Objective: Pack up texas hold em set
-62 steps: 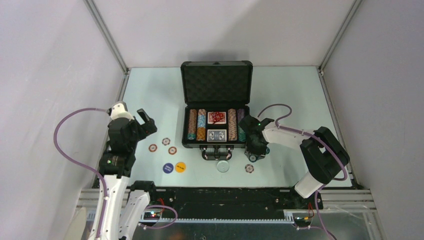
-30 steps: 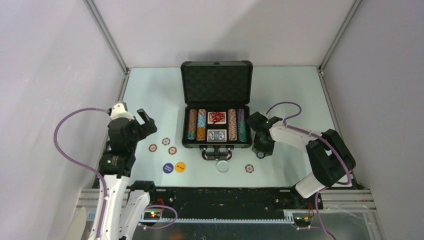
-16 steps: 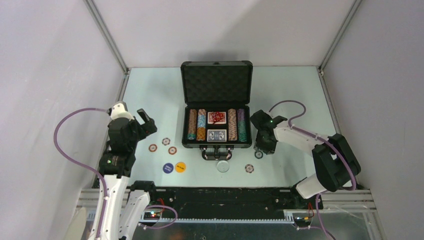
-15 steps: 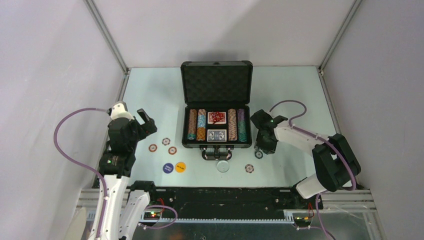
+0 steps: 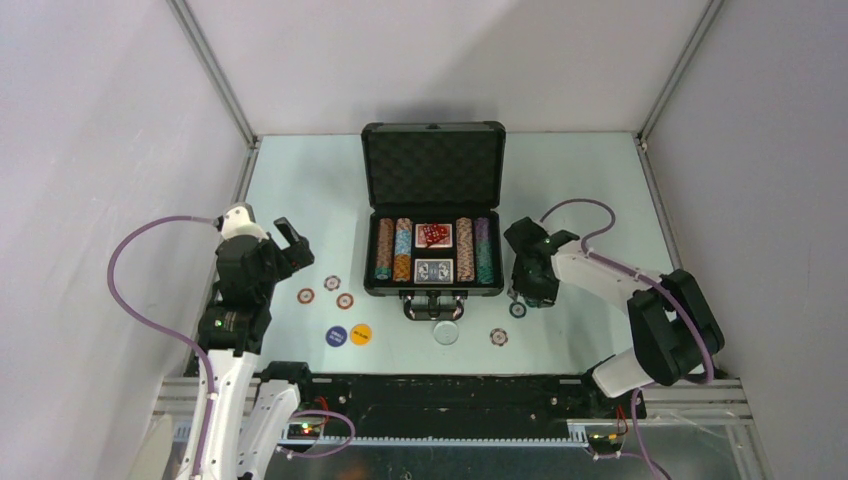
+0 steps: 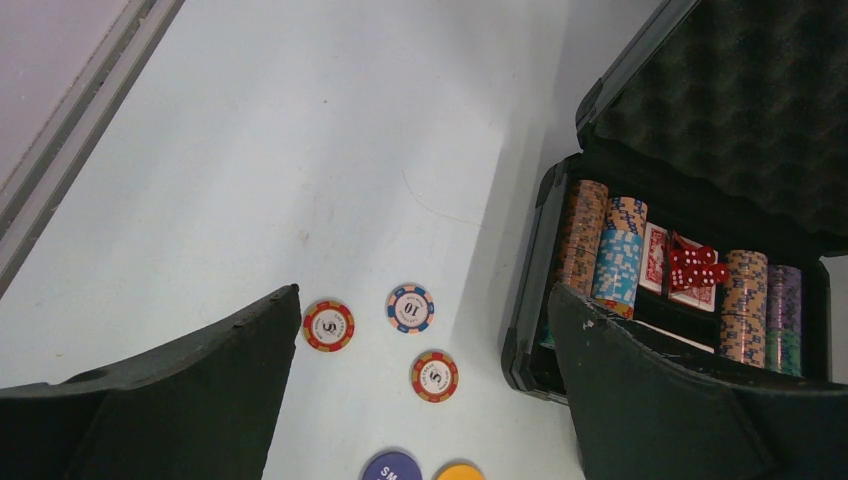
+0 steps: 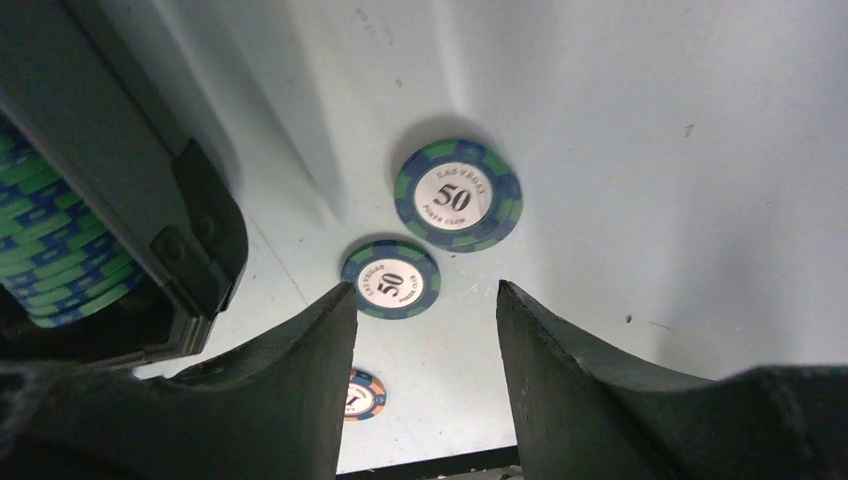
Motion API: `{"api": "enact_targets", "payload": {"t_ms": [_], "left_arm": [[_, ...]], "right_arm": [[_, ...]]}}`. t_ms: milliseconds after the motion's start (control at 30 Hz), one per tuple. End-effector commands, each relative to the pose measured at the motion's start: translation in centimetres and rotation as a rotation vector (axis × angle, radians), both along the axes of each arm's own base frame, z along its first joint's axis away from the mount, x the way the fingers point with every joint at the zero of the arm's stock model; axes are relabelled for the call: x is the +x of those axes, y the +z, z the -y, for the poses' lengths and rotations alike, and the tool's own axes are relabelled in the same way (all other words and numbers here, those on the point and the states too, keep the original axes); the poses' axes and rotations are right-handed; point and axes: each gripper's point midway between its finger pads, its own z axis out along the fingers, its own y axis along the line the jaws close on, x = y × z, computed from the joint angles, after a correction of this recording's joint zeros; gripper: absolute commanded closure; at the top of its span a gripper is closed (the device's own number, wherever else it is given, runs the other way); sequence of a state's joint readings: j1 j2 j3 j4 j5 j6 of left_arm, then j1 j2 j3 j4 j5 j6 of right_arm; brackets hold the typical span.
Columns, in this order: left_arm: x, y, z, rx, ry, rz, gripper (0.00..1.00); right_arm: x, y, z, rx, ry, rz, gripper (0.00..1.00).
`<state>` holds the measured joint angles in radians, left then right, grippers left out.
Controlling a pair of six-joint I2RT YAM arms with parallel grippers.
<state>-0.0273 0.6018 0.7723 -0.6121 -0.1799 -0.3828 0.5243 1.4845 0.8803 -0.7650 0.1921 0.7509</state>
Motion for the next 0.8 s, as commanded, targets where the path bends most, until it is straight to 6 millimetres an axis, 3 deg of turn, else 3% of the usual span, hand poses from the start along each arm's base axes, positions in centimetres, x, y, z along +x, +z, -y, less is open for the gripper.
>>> {"api": "enact_targets", "payload": {"t_ms": [0,367,767], "left_arm": [[0.2,0.4,-0.4,0.025,0.002,0.019,0.02],[0.2,0.4,-0.4,0.025,0.002,0.019,0.02],[0.2,0.4,-0.4,0.024,0.001,0.020,0.02]], "right_arm": [[0.0,0.1,-1.5,0.017,0.026,0.010,0.41],[0.1,-1.3,-2.3,0.035,0.036,-0.009,0.40],[-1.0,-2.9,-1.6,0.028,0.020,-0.043,0.41]]}}
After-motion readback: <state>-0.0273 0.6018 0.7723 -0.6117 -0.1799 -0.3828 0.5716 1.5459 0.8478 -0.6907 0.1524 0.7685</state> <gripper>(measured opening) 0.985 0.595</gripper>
